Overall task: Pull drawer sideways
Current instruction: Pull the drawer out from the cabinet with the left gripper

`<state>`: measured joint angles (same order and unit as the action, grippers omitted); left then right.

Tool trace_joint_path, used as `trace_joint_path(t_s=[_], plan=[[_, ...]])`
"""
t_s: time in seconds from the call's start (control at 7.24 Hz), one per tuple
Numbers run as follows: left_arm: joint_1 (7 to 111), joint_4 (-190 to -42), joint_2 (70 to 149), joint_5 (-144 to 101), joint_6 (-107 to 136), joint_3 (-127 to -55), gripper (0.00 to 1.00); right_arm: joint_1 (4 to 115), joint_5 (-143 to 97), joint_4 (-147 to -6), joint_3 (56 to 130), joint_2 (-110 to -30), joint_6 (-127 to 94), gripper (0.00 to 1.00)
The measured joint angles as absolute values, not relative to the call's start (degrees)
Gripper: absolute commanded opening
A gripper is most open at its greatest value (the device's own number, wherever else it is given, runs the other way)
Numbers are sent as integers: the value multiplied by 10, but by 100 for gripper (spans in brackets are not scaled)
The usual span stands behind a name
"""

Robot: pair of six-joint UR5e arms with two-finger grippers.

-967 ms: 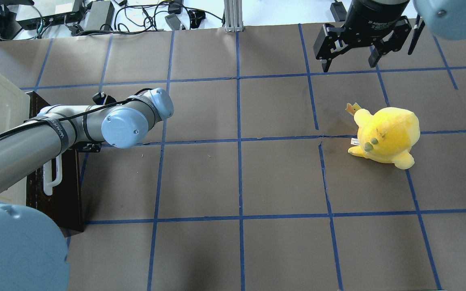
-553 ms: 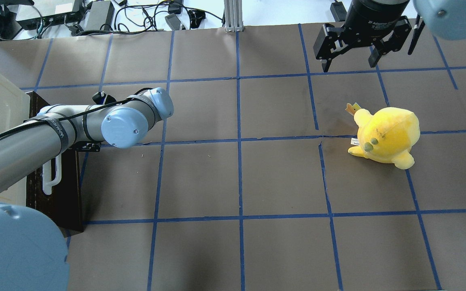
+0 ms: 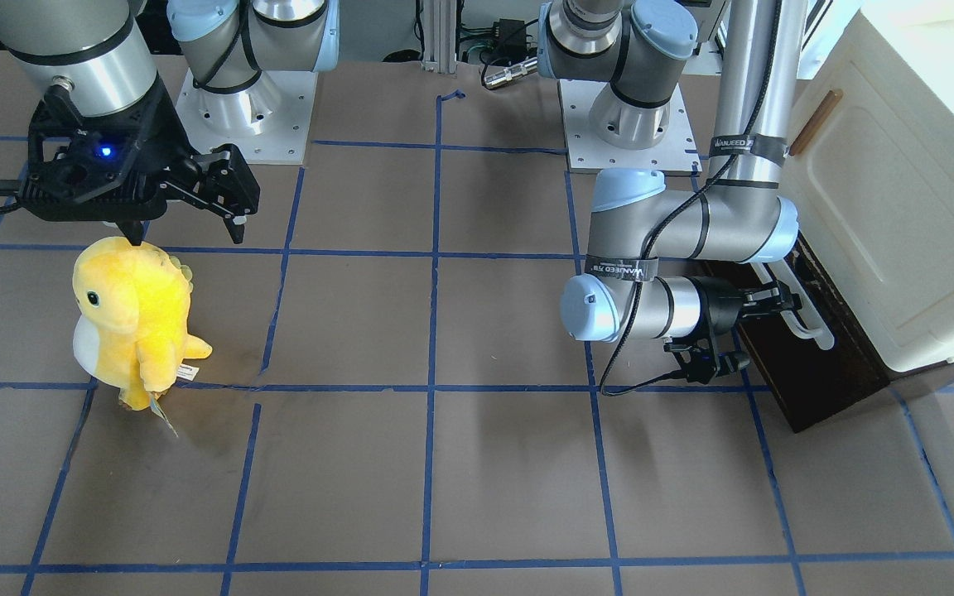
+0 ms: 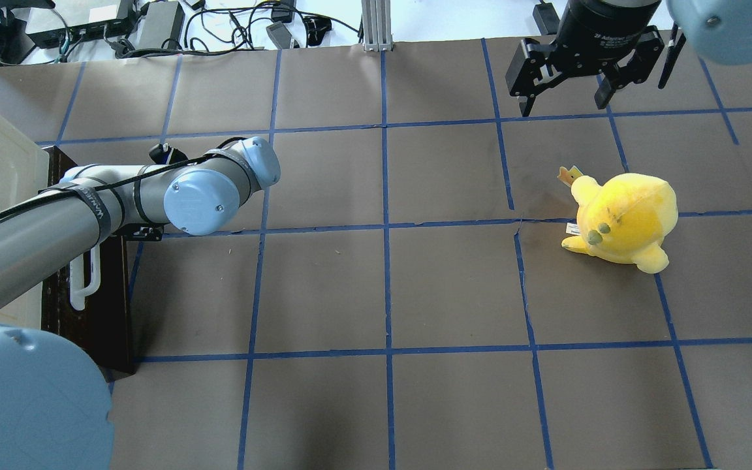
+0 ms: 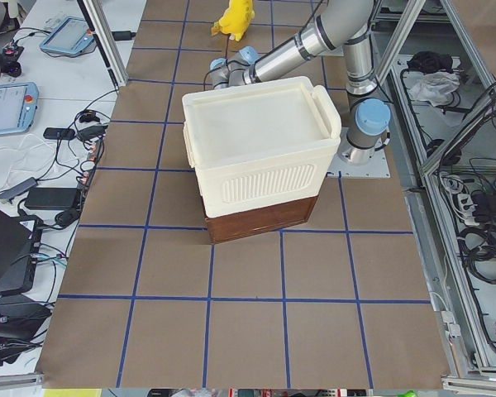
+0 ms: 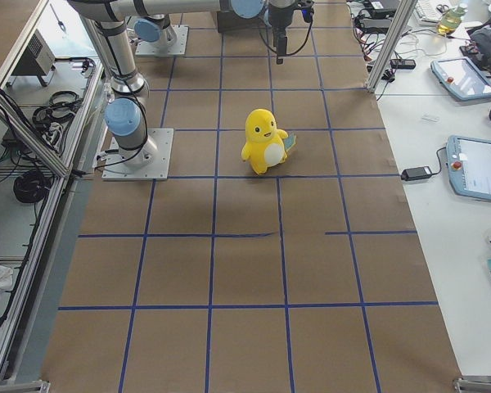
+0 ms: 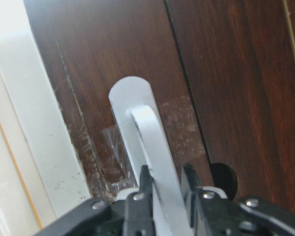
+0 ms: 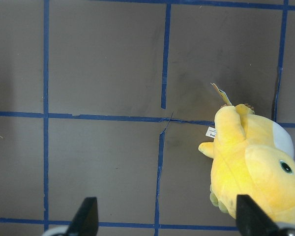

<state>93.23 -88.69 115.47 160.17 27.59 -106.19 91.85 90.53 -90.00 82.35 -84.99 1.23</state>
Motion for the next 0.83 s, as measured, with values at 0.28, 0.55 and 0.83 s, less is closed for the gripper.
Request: trace_joint_path(t_s=[0.28,0.55,0.83], plan=[[934,-887,1156,1600,276,-1058,22,918,905,-900,824,-850,12,100],[940,-886,1157,1599,276,-1056,22,918,905,-900,824,-850,13,100],[946,-886,1157,1584,274,-1049,22,918,905,-900,824,-850,12,100]])
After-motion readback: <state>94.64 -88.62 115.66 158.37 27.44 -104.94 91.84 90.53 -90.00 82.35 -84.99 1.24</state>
